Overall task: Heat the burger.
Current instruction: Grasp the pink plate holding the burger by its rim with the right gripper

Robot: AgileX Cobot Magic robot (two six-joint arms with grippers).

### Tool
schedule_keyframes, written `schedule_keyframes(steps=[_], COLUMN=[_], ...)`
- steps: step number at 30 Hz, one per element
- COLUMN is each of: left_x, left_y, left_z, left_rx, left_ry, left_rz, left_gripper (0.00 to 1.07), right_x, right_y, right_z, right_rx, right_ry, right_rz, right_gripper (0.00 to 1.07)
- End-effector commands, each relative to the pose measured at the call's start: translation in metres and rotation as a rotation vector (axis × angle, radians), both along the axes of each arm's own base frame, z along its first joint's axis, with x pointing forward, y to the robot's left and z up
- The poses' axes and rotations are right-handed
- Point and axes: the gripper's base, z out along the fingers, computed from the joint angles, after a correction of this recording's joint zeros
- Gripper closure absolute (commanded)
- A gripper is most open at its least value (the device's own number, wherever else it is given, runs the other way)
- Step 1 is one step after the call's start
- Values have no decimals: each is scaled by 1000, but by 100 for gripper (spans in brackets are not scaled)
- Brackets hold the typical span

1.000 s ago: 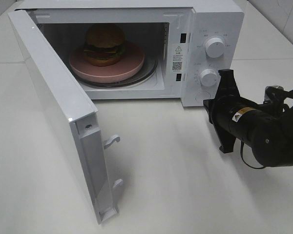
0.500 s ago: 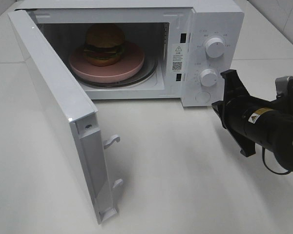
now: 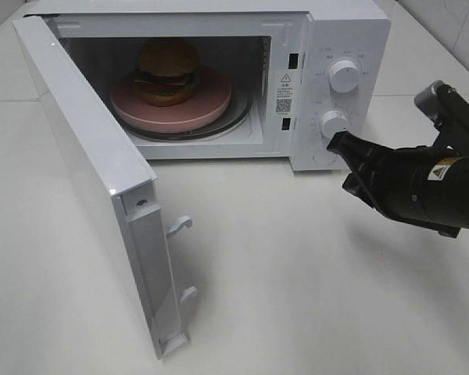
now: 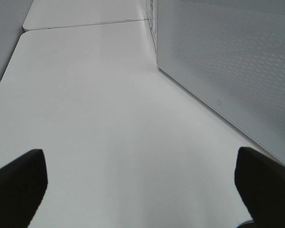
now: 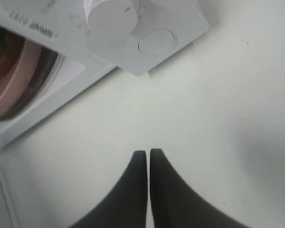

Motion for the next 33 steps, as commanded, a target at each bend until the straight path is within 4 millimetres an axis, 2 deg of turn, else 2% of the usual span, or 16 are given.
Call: schedule_keyframes(steps=[1,8,10,13,15,21,23,24,25,27,28,29,30,31,32,33], left_x=[-3,-3,-3,-3,-3,-3,-3,-3,-3,-3,-3,-3,-3,-3,-3,-3], left_y=[0,0,0,0,0,0,0,0,0,0,0,0,0,0,0,0], left_z=[1,1,1,1,1,1,1,1,1,1,1,1,1,1,1,1], left_rx=[-12,-12,-12,-12,-12,-12,-12,-12,-12,-12,-12,-12,-12,-12,-12,-12], left_ry=[-36,-36,-36,-36,-36,-36,-36,-36,-36,-36,-36,-36,-36,-36,-36,-36], left_rz=[-5,-5,-5,-5,-5,-5,-5,-5,-5,-5,-5,-5,-5,-5,-5,-5], left_gripper=[2,2,2,2,2,2,2,2,2,2,2,2,2,2,2,2], right_x=[-10,-18,-17,-16,-13,-9,-8,-8,-8,-7,-7,-6,-6,-6,-7,-7], right_y=[0,6,13,15,20,25,25,25,25,25,25,24,24,24,24,24], right_z=[8,19,28,32,43,60,66,68,68,69,70,70,70,68,67,67], right_rx=[-114,-272,-375,-398,-436,-487,-575,-613,-613,-620,-633,-652,-652,-689,-709,-709], right_ry=[20,95,111,108,99,83,51,29,29,25,20,14,14,17,23,23], right_rz=[146,420,626,678,784,913,1046,1100,1100,1111,1124,1145,1145,1208,1250,1250], right_gripper=[107,107,107,105,101,90,79,65,65,57,41,33,33,19,13,13])
